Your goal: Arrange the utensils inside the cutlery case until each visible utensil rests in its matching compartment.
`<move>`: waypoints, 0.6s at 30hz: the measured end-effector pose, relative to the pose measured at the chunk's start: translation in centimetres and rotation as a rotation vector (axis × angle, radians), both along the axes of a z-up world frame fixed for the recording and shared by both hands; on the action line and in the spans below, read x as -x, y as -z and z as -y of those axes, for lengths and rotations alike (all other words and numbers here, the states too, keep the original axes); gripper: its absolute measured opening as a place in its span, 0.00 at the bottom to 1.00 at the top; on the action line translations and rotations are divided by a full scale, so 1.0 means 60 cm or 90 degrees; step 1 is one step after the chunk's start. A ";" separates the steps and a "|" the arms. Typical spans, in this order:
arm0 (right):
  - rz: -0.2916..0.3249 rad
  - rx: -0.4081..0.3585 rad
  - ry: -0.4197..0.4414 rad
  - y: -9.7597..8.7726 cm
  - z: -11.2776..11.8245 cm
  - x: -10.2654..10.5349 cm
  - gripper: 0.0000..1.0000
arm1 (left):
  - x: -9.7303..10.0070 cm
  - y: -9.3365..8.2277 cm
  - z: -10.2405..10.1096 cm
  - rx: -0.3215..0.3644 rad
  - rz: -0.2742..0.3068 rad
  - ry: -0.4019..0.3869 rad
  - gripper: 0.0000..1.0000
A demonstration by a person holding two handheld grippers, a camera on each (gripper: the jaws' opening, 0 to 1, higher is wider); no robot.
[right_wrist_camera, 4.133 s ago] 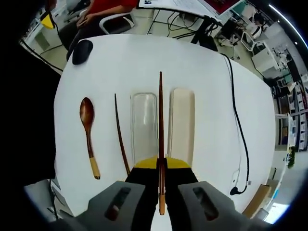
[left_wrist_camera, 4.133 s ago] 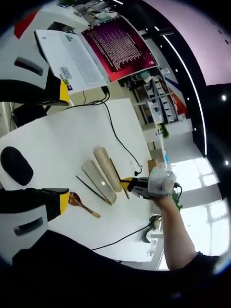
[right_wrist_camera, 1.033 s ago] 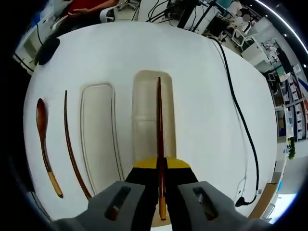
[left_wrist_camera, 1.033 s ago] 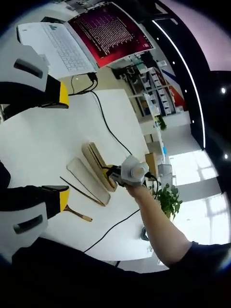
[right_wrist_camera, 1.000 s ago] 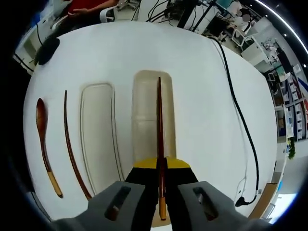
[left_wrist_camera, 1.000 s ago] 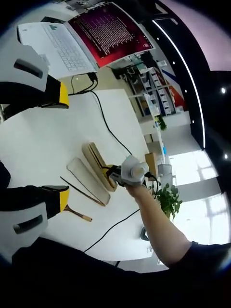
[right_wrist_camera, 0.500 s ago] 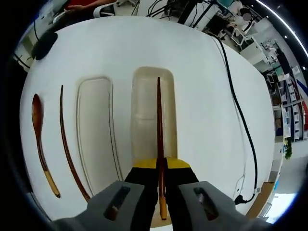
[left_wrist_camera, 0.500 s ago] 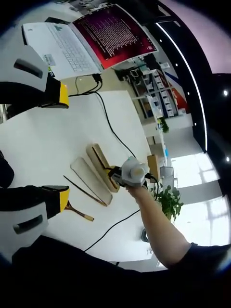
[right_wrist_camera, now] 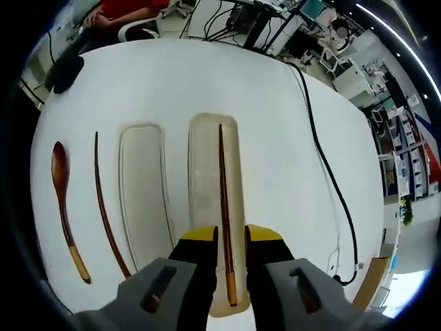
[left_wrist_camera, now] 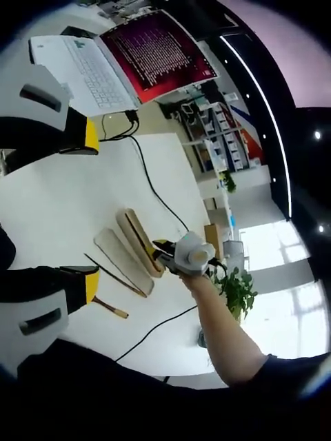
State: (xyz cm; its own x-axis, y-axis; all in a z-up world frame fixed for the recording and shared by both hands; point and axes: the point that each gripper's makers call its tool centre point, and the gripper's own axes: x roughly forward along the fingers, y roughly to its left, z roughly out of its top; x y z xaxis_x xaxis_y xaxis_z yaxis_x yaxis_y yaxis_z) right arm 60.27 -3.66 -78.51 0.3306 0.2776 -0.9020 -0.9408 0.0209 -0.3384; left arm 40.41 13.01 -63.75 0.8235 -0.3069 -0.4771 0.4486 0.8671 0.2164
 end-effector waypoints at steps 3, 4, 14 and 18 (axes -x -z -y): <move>0.008 -0.013 0.007 -0.014 0.003 0.003 0.15 | 0.003 -0.006 0.002 0.000 0.007 0.002 0.67; 0.010 -0.015 0.008 -0.017 0.005 0.005 0.16 | 0.004 -0.007 0.002 -0.001 0.009 0.003 0.67; 0.030 -0.026 0.018 -0.045 0.020 0.025 0.16 | 0.024 -0.027 -0.002 -0.008 0.033 0.002 0.68; 0.048 -0.041 0.020 -0.059 0.021 0.034 0.15 | 0.035 -0.030 -0.005 -0.010 0.038 -0.002 0.68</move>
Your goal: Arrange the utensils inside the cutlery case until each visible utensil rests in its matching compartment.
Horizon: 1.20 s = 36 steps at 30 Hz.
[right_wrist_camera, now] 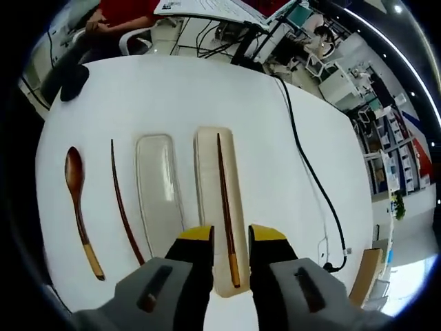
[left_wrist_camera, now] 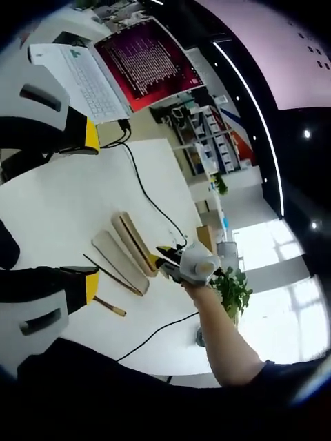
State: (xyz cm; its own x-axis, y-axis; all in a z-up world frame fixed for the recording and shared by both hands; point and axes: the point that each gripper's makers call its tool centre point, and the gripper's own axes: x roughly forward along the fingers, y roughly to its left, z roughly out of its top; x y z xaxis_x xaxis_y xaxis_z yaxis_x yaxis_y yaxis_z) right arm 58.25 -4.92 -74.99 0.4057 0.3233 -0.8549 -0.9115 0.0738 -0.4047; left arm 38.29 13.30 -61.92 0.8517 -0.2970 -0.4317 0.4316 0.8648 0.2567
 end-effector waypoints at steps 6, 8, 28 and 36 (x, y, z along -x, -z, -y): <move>0.000 -0.015 0.002 -0.009 0.005 0.021 0.15 | 0.020 0.000 -0.003 -0.005 0.000 -0.002 0.68; -0.001 -0.021 0.006 -0.012 0.008 0.027 0.15 | 0.025 0.001 -0.002 -0.008 -0.001 -0.001 0.68; -0.007 -0.041 0.024 -0.012 0.066 0.085 0.16 | 0.034 -0.005 0.010 -0.029 -0.002 0.029 0.68; -0.057 -0.092 -0.047 -0.003 0.068 0.136 0.19 | 0.023 -0.013 0.019 -0.033 0.005 0.046 0.68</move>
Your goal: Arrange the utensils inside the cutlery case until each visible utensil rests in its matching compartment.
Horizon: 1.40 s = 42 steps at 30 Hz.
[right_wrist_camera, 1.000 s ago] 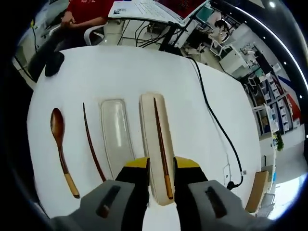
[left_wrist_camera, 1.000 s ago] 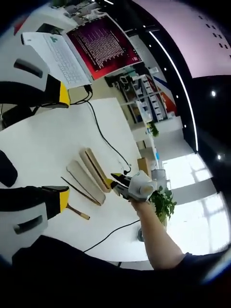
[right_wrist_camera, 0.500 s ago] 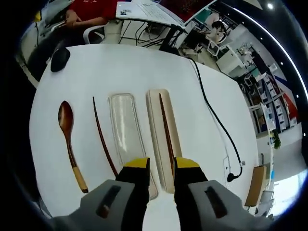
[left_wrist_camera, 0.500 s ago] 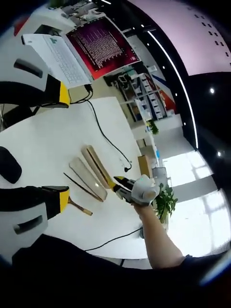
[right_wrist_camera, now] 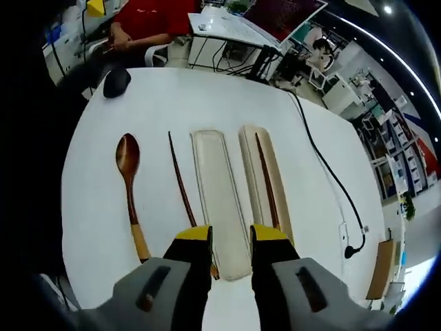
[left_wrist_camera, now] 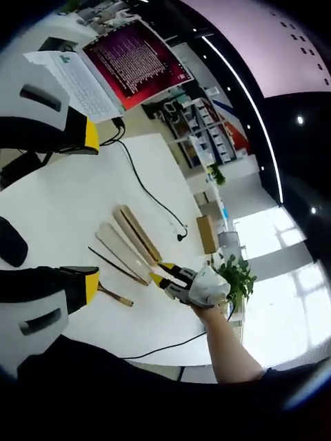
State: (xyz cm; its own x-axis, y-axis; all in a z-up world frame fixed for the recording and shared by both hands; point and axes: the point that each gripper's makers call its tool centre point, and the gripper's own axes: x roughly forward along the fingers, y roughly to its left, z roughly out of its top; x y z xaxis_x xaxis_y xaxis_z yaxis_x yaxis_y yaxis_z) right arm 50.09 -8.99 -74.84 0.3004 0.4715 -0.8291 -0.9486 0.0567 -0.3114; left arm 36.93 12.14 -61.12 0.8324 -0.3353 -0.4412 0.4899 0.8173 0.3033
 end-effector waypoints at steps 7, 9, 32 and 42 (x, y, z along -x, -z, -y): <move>-0.013 -0.008 -0.020 0.005 0.009 0.016 0.18 | -0.001 -0.006 -0.007 -0.007 0.002 -0.001 0.68; -0.013 -0.008 -0.024 0.007 0.012 0.017 0.18 | 0.000 -0.007 -0.011 -0.009 0.004 -0.005 0.68; -0.058 -0.024 -0.045 0.020 0.045 0.030 0.20 | 0.009 -0.015 -0.012 -0.018 0.009 -0.017 0.69; -0.058 -0.020 -0.044 0.012 0.055 0.024 0.21 | 0.014 -0.012 -0.015 -0.022 0.007 -0.022 0.69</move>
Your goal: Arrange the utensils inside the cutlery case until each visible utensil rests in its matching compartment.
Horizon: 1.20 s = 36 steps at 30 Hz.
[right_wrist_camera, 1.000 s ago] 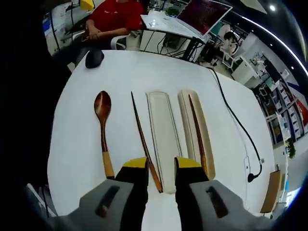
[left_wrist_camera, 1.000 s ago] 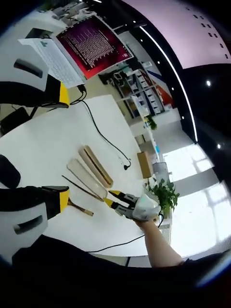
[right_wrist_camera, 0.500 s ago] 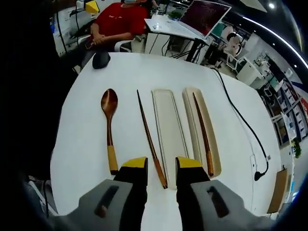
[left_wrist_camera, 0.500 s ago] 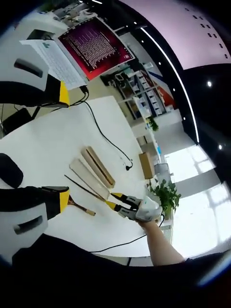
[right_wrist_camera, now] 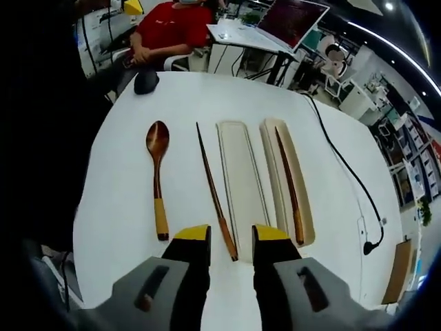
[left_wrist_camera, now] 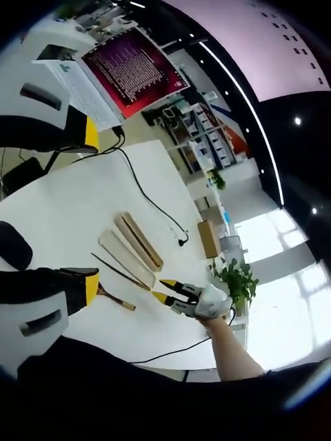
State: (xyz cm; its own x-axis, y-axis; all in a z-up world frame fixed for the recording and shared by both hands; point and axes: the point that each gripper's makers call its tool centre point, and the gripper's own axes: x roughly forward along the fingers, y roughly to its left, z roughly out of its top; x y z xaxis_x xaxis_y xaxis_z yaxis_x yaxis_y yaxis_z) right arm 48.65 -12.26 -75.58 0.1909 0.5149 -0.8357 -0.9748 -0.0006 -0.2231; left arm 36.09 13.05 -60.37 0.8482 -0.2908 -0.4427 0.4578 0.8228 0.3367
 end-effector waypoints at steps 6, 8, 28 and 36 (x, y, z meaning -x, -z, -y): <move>-0.006 0.015 0.009 0.011 0.005 -0.005 0.20 | -0.005 -0.007 -0.001 -0.001 0.009 -0.003 0.69; -0.008 0.012 0.010 0.010 0.004 -0.005 0.20 | -0.006 -0.007 -0.002 0.001 0.009 -0.006 0.69; -0.016 0.009 -0.026 0.004 -0.039 0.000 0.20 | 0.004 0.021 -0.004 0.027 -0.009 -0.016 0.69; -0.011 0.003 -0.056 -0.006 -0.070 0.004 0.18 | 0.007 0.041 0.032 -0.016 -0.034 0.034 0.70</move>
